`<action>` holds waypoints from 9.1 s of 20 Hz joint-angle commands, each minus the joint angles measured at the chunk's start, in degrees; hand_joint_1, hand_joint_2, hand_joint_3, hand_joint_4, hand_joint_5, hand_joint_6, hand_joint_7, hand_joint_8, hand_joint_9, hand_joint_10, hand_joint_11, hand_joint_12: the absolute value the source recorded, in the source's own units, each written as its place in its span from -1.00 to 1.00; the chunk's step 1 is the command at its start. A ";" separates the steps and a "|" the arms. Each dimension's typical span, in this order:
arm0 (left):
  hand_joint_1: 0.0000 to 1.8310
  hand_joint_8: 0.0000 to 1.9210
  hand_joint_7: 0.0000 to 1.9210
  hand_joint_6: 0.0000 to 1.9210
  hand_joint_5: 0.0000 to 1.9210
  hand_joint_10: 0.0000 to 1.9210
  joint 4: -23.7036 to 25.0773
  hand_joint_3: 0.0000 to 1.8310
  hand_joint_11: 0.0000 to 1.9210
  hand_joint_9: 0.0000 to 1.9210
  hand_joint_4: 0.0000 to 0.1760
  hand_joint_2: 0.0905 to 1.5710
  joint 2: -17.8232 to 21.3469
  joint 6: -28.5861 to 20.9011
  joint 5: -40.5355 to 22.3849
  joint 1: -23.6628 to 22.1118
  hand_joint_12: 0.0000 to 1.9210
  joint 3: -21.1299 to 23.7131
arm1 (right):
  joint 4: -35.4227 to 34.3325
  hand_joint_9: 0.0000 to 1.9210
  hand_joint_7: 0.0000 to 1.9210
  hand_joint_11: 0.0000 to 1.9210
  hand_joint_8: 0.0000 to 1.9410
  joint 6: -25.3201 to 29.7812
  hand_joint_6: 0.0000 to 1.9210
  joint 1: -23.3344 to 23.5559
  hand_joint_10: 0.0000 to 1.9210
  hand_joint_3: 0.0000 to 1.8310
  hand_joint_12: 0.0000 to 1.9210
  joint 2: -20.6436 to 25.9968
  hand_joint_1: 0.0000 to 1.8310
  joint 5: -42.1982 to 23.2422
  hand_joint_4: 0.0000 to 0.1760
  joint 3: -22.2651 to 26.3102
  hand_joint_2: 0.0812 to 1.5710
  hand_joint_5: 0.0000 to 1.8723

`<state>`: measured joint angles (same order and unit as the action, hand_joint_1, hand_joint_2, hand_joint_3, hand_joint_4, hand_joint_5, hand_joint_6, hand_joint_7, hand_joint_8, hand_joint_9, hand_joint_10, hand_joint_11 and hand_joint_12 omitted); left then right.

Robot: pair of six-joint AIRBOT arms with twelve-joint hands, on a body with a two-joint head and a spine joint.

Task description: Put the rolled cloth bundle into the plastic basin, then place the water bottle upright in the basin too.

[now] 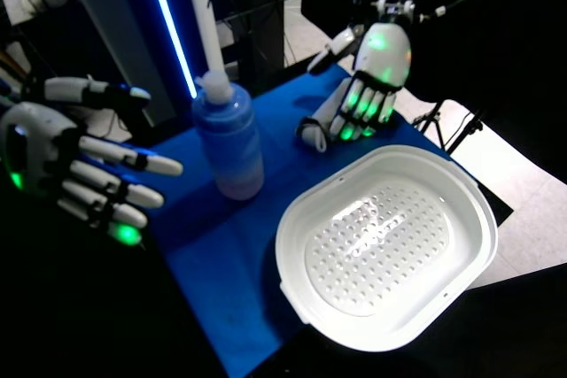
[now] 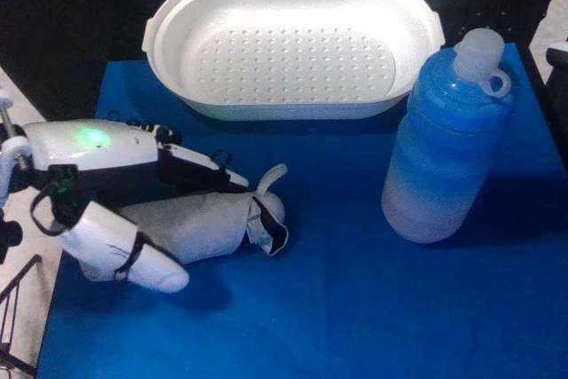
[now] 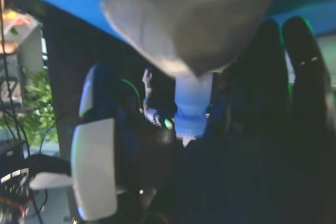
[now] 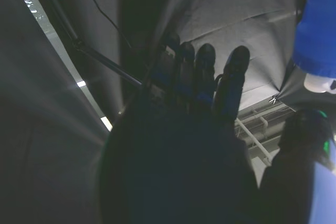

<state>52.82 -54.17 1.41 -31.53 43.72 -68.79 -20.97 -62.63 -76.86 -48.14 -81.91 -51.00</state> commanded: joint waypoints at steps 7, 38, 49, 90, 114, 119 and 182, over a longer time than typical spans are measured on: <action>0.49 1.00 -0.50 1.00 -0.66 1.00 -2.86 -0.99 -0.29 -0.31 -0.50 0.62 -1.91 4.29 1.75 -0.50 1.00 -1.57 | 0.25 -1.00 -0.85 -1.00 -1.00 0.63 -1.00 0.40 -1.00 -1.00 -1.00 0.10 -0.91 -6.81 -0.24 -0.21 0.63 -0.59; 0.86 1.00 -0.16 1.00 -0.29 1.00 -38.76 -1.00 0.26 0.10 1.00 0.48 -10.22 33.16 -7.27 -20.32 1.00 -13.62 | 0.86 -0.76 -0.77 -1.00 -1.00 0.66 -1.00 1.33 -0.99 -1.00 -0.31 -2.03 -0.40 -6.82 0.36 -2.09 0.60 -0.77; 0.53 1.00 0.08 1.00 -0.10 1.00 -44.57 -0.99 0.43 0.31 0.68 0.51 -24.83 31.76 6.56 -19.68 1.00 -31.09 | 1.19 -0.74 -0.75 -1.00 -1.00 2.34 -1.00 1.96 -0.99 -1.00 -0.30 -3.18 -0.42 -6.82 0.38 -3.28 0.65 -0.77; -0.38 -1.00 -1.00 -1.00 -1.00 -1.00 -55.42 -0.98 -1.00 -1.00 1.00 0.05 0.16 34.04 -23.93 1.43 -1.00 -3.75 | 5.82 -0.83 -0.87 -1.00 -1.00 5.01 -1.00 4.87 -1.00 -1.00 -0.05 -1.47 -0.21 -6.81 1.00 -2.98 0.11 -1.00; -0.26 -1.00 -1.00 -1.00 -0.96 -1.00 -63.51 -1.00 -1.00 -1.00 1.00 -0.06 4.31 33.90 -42.54 20.17 -1.00 8.55 | 21.05 -0.70 -0.75 -0.91 -0.99 4.96 -0.99 23.28 -0.99 -1.00 -0.02 -7.64 -0.08 10.85 1.00 -8.84 0.10 -0.85; -0.26 -1.00 -1.00 -1.00 -0.97 -1.00 -63.45 -1.00 -1.00 -1.00 1.00 -0.05 3.83 33.51 -42.57 20.22 -1.00 8.67 | 20.90 -0.65 -0.63 -1.00 -1.00 4.97 -1.00 24.14 -1.00 -1.00 0.07 -9.10 -0.12 13.13 0.74 -10.18 0.18 -0.80; -0.30 -1.00 -1.00 -1.00 -1.00 -1.00 -60.66 -1.00 -0.98 -1.00 1.00 0.00 2.25 30.52 -45.82 19.52 -0.99 6.15 | 5.22 0.08 -0.12 0.14 1.00 -3.80 1.00 53.07 1.00 -1.00 1.00 -30.99 0.66 30.05 -0.83 -42.49 0.40 -0.34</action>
<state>-7.40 -51.68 32.40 -69.69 63.92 -62.37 -14.85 -67.37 -24.58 -79.33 -43.38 -93.23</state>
